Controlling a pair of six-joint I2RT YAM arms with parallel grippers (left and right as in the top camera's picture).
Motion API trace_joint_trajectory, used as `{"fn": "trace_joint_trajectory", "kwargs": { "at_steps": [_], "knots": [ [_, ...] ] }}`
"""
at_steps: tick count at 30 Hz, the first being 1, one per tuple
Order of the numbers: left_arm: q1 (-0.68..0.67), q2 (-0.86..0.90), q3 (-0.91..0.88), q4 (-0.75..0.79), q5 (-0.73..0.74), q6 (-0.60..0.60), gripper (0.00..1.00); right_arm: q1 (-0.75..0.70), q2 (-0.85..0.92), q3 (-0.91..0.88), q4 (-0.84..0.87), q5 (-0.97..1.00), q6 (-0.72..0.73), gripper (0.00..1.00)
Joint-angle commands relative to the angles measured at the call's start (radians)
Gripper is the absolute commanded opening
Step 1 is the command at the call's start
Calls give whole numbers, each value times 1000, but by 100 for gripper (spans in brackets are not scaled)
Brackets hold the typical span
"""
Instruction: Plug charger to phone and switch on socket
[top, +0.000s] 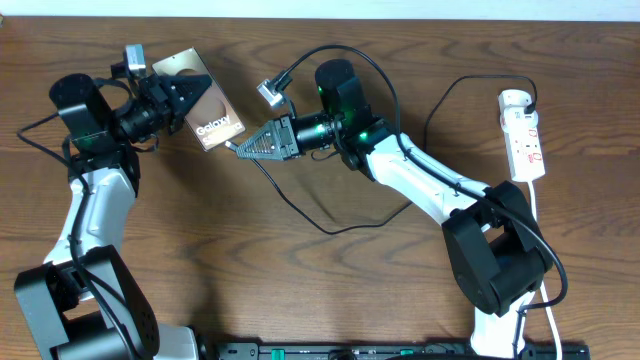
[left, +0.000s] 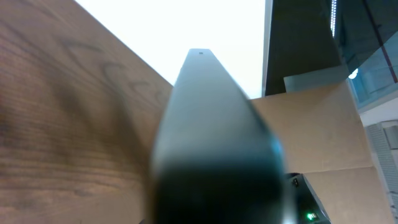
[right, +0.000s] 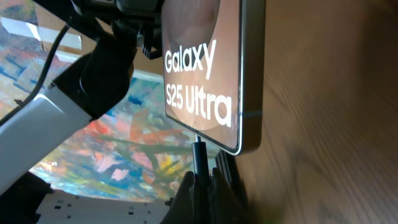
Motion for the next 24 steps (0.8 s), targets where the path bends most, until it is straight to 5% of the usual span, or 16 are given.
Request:
{"fn": "trace_joint_trajectory", "kwargs": {
  "at_steps": [1,12,24],
  "knots": [
    [-12,-10,-2,44,26,-39,8,-8,3,16,44,82,63,1],
    [-12,-10,-2,63,9,-45,7,-27,3,16,154,142,185,1],
    [-13,-10,-2,154,-89,-195,7,-28,3,16,198,180,233,1]
  ]
}}
